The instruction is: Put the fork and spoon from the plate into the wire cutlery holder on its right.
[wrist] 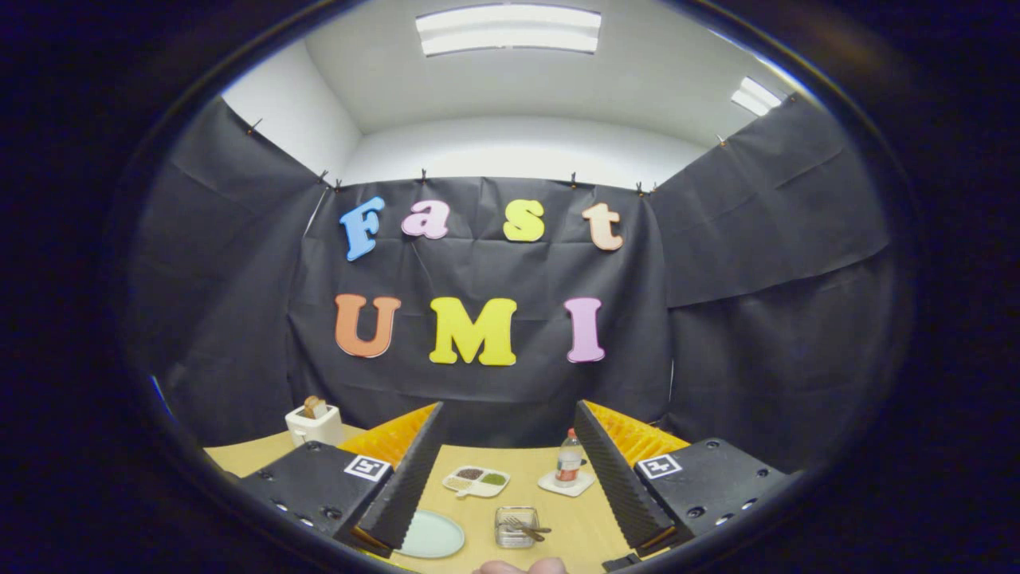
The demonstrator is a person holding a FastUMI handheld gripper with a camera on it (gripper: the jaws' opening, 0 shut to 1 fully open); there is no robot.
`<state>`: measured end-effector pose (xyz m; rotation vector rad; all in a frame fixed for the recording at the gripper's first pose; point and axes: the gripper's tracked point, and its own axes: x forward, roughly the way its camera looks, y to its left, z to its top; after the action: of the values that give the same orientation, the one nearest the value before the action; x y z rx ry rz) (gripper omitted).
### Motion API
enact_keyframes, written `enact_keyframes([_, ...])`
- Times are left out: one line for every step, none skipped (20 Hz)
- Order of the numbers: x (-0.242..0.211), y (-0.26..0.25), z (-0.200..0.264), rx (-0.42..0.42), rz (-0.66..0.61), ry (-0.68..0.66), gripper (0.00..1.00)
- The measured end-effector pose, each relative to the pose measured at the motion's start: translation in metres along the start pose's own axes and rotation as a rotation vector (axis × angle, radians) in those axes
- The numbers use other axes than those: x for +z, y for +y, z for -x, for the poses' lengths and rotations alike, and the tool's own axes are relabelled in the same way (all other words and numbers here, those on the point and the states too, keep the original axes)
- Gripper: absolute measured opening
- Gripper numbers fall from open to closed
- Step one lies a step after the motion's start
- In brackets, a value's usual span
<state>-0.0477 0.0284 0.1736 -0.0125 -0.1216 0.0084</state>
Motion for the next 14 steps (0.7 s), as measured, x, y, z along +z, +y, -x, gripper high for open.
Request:
enact_keyframes([-0.001,0.001,0.0,0.0,0.008,0.002,0.96])
enact_keyframes([-0.002,0.003,-0.001,0.001,0.014,0.005,0.96])
enact_keyframes([-0.003,0.004,0.0,0.0,0.019,0.006,0.96])
enact_keyframes([-0.006,0.008,0.0,0.007,0.025,0.013,0.96])
enact_keyframes([-0.009,0.011,0.0,0.013,0.026,0.024,0.96])
enact_keyframes([-0.01,0.014,-0.001,0.016,0.026,0.026,0.96])
enact_keyframes([-0.011,0.015,0.0,0.017,0.03,0.027,0.96])
enact_keyframes([-0.01,0.016,0.0,0.017,0.032,0.026,0.96])
enact_keyframes([-0.008,0.017,-0.001,0.016,0.034,0.021,0.96])
enact_keyframes([-0.009,0.017,-0.001,0.018,0.026,0.024,0.96])
enact_keyframes([-0.009,0.018,-0.001,0.02,0.017,0.027,0.96])
enact_keyframes([-0.008,0.016,-0.002,0.016,0.011,0.027,0.96])
enact_keyframes([-0.007,0.013,-0.002,0.01,0.007,0.027,0.96])
enact_keyframes([-0.006,0.011,-0.002,0.006,0.003,0.029,0.96])
